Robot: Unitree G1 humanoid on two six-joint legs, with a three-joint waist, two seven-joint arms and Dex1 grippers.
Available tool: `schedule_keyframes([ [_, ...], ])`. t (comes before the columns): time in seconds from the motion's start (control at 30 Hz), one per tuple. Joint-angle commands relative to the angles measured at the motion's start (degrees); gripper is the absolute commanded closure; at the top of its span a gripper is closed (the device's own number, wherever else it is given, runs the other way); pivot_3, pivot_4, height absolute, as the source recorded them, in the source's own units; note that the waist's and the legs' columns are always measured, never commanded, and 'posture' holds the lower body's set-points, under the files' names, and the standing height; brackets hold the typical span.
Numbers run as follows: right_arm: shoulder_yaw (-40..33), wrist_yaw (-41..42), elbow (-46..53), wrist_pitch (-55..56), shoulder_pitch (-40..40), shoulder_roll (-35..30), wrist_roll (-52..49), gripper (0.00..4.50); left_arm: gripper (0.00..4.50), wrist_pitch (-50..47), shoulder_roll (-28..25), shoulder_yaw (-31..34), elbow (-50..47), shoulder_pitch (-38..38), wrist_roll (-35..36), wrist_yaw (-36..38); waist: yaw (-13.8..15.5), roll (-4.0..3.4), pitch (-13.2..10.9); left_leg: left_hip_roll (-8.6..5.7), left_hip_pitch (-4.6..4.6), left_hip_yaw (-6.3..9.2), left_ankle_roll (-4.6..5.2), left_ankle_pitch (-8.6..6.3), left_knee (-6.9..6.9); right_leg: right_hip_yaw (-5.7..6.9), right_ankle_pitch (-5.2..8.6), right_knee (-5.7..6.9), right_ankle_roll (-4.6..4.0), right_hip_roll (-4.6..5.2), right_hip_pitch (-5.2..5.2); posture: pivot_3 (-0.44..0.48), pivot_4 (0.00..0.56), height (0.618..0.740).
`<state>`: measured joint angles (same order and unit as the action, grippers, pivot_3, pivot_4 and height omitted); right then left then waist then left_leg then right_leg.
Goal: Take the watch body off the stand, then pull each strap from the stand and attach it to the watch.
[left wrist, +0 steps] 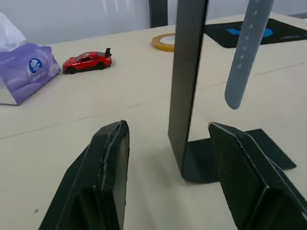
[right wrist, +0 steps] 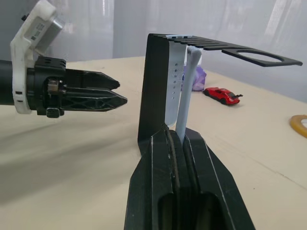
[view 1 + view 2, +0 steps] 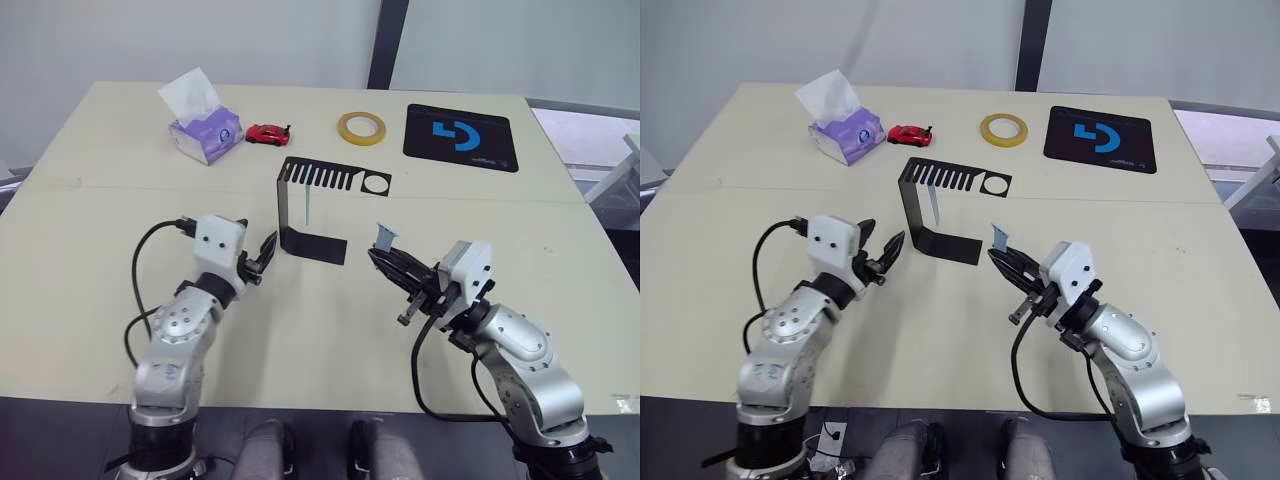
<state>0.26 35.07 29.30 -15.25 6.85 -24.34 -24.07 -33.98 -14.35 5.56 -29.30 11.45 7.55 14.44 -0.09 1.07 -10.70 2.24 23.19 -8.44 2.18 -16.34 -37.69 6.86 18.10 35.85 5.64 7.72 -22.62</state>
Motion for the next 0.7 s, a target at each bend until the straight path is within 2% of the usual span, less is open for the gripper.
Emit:
schedule_keyframes([
  [0.03, -5.5, 2.1, 2.2, -5.6, 0.2, -2.4, -9.7, 4.5, 1.41, 1.5, -5.1, 5.8, -2.9, -3.5, 9.3, 10.5, 0.0, 0.0, 0.0, 0.0, 0.0, 0.0, -0.02, -0.01, 0.0, 0.0, 0.0, -0.01, 0.0, 0.0, 0.0, 0.0, 0.15, 0.74],
  [0.1, -6.8, 4.0, 1.4, -8.3, 0.6, -3.5, -14.2, 4.5, 0.83, 1.9, -8.1, 9.7, -1.4, -5.2, 16.5, 18.0, 0.0, -0.01, 0.0, 0.01, 0.0, 0.01, -0.03, -0.02, 0.01, -0.01, 0.01, -0.01, -0.01, 0.01, -0.01, 0.0, 0.15, 0.74],
  [0.17, -7.4, 5.5, 0.8, -11.9, 1.2, -4.5, -18.8, 4.5, 0.04, 0.7, -11.6, 12.8, 0.4, -6.1, 24.0, 25.9, -0.1, -0.02, 0.0, 0.04, 0.0, 0.02, -0.05, -0.03, 0.0, 0.0, 0.02, -0.02, -0.03, 0.01, -0.01, 0.0, 0.15, 0.74],
  [0.3, -5.7, 10.6, -0.4, -14.8, 3.5, -4.8, -24.5, 4.5, 0.04, -3.2, -18.0, 16.0, 5.4, -4.4, 36.4, 38.2, -0.1, -0.05, 0.0, 0.08, -0.03, 0.03, -0.08, -0.04, 0.0, 0.01, 0.04, 0.01, -0.09, -0.01, -0.01, 0.0, 0.15, 0.74],
  [0.4, -3.4, 13.2, -0.8, -17.1, 5.8, -4.3, -27.2, 4.5, 0.04, -5.6, -20.4, 15.4, 8.2, -1.8, 41.4, 42.1, 0.0, -0.05, 0.0, 0.06, -0.02, 0.03, -0.08, -0.04, -0.01, 0.02, 0.04, 0.0, -0.09, -0.01, 0.0, 0.0, 0.15, 0.74],
  [0.5, -0.9, 15.2, -1.4, -18.5, 8.0, -3.2, -28.7, 4.5, 0.04, -8.2, -21.4, 12.8, 8.5, 0.8, 44.5, 43.4, -0.1, -0.04, 0.0, 0.04, -0.02, 0.03, -0.08, -0.06, -0.01, 0.01, 0.04, -0.01, -0.09, -0.01, 0.0, 0.0, 0.15, 0.74],
  [0.7, 2.9, 17.8, -2.9, -19.4, 10.3, -1.2, -28.9, 4.5, 0.04, -14.5, -18.6, 7.7, 9.1, 7.3, 50.7, 39.8, -0.1, -0.04, 0.0, 0.02, -0.02, 0.02, -0.09, -0.05, -0.03, 0.01, 0.04, 0.03, -0.08, -0.05, 0.02, 0.0, 0.15, 0.74],
])
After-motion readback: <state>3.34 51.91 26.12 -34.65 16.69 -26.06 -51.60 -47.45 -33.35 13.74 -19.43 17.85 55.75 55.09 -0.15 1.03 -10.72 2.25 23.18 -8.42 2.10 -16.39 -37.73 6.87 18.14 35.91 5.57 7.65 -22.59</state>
